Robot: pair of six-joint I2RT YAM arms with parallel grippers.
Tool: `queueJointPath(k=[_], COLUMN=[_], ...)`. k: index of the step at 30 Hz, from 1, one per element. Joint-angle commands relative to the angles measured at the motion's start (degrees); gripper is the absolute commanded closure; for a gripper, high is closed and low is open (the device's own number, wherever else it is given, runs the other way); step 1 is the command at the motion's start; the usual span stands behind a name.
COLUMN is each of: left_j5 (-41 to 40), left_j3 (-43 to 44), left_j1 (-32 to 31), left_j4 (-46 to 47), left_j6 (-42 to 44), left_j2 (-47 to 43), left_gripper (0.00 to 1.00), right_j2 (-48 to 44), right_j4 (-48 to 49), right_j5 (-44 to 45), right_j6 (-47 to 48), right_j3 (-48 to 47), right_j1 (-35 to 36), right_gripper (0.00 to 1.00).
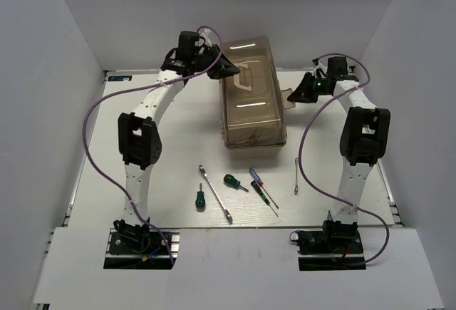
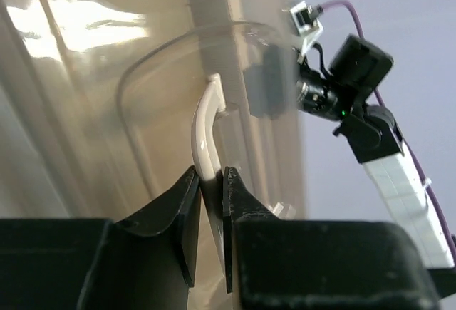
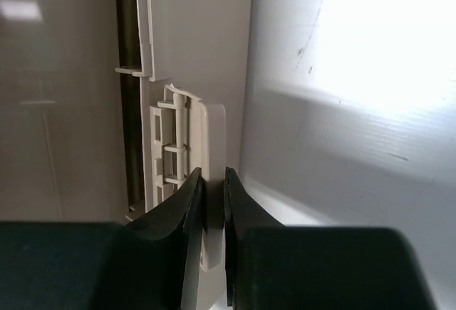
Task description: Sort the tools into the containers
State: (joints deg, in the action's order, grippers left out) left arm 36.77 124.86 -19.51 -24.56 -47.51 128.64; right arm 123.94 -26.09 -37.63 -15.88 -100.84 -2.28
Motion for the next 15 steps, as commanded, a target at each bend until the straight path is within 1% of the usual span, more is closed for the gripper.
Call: queueJointPath(k=[1, 2, 4, 7, 9, 13, 14, 15], left_j5=[-11.62, -13.38, -16.64, -20.77, -23.40, -24.73, -25.34, -25.35], left_j3=[-1.45, -2.68, -7.33, -10.94, -12.52, -12.53, -11.92, -11.92], left_j1=[7.28, 8.42, 9.22, 9.75, 10.80, 11.94, 11.95, 11.95], left_j4=[-12.43, -15.32, -15.96, -18.94, -20.44, -22.37, -22.99, -22.99], left_j6=[11.27, 12.25, 13.75, 15.86, 16.57, 17.97, 17.97, 18.58], left_j2=[-12.26, -13.40, -15.60, -17.80, -17.81, -16.23, -15.62, -15.09], left_gripper=[1.00, 1.00, 1.00, 1.00, 1.00, 1.00, 0.98, 0.92], right_j2=[-3.09, -3.00, -3.27, -3.70, -3.97, -4.32, -4.32, -4.32], right_j4=[1.30, 1.30, 0.95, 0.95, 0.95, 0.86, 0.69, 0.69], right_j5=[11.69, 12.05, 11.96, 11.88, 11.96, 11.88, 11.79, 11.61], right_j6=[5.33, 5.42, 5.68, 6.04, 6.21, 6.30, 6.30, 6.12], right_j3=[-3.75, -3.49, -3.05, -1.56, -1.21, -0.76, -0.59, -0.41], right_j1=[-2.37, -2.46, -2.73, -2.81, -2.72, -2.64, -2.64, -2.55], right_gripper=[1.00, 1.00, 1.00, 1.00, 1.00, 1.00, 1.00, 1.00])
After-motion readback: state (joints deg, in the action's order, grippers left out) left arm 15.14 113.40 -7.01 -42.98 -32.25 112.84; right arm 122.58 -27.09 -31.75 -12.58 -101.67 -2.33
